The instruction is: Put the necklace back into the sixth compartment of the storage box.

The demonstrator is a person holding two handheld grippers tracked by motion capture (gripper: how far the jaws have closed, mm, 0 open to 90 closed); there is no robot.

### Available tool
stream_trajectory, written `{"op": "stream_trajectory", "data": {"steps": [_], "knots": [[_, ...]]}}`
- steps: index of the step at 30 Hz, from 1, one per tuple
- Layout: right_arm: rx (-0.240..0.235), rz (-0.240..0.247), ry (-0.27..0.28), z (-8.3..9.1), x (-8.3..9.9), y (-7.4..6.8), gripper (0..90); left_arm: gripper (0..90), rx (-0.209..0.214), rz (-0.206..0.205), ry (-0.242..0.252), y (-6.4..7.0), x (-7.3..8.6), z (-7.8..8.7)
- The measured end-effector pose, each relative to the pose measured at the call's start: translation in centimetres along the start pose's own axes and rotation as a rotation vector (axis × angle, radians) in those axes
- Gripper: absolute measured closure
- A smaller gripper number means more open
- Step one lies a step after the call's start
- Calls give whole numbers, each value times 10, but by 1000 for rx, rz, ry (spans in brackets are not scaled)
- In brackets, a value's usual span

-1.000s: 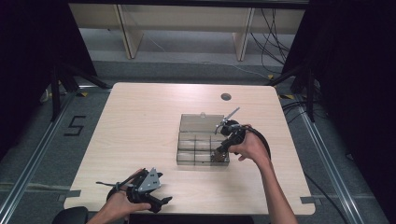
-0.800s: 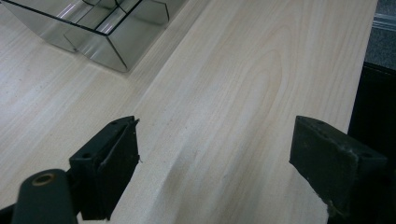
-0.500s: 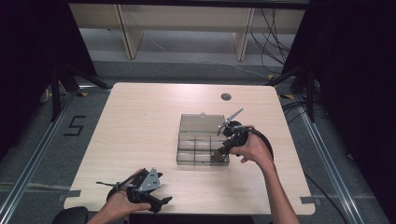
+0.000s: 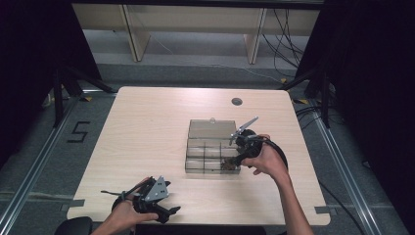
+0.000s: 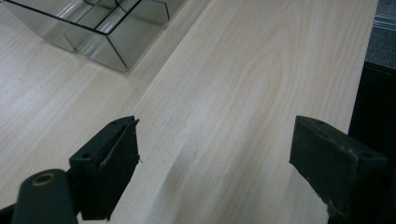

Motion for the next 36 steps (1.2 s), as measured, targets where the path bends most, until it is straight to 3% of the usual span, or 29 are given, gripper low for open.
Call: {"op": "stream_trajectory", "data": {"steps": [2, 3, 7, 11, 13, 16, 18, 19, 22, 24, 28, 29, 31, 36], "knots": [[5, 18, 13, -1, 1, 1, 407, 151, -1, 0, -1, 0, 0, 0], [3, -25, -6, 0, 3, -2, 401, 151, 0, 0, -1, 0, 0, 0], [10, 3, 22, -1, 4, 0, 376, 151, 0, -1, -1, 0, 0, 0], [8, 6, 26, -1, 6, -3, 347, 151, 0, -1, -1, 0, 0, 0], [6, -16, 26, -1, 7, -6, 331, 151, 1, 0, -1, 0, 0, 0], [9, 6, 45, -3, 8, -7, 318, 151, -1, -1, -1, 0, 0, 0], [6, -42, 34, -4, 10, -10, 309, 151, 0, -1, -1, 0, 0, 0], [15, -14, 46, -3, 10, -8, 302, 151, -1, 0, -1, 0, 0, 0], [5, -51, 33, -2, 12, -10, 299, 151, -1, -2, -1, 0, 0, 0], [15, -41, 40, -2, 12, -9, 292, 151, -5, -25, 0, -1, -1, 0], [6, -24, 58, -2, 14, -12, 270, 151, 0, 0, 3, 0, 0, 0], [11, -46, 47, -1, 15, -13, 264, 151, 1, -1, 0, 0, 0, 0], [3, -27, 72, -1, 16, -13, 233, 151, 2, -1, 0, 0, 0, 0], [4, -61, 88, 0, 23, -16, 217, 151, 1, -7, 2, 0, 0, 0]]}}
Point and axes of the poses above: each handheld gripper's, and its own axes: z roughly backward along the jaws, x roughly out of its underside, y roughly to its right, the point moved 3 cm from there along -z, roughly forward along the jaws, and after that the axes turned 10 degrees about -y, right-handed, at the moved point
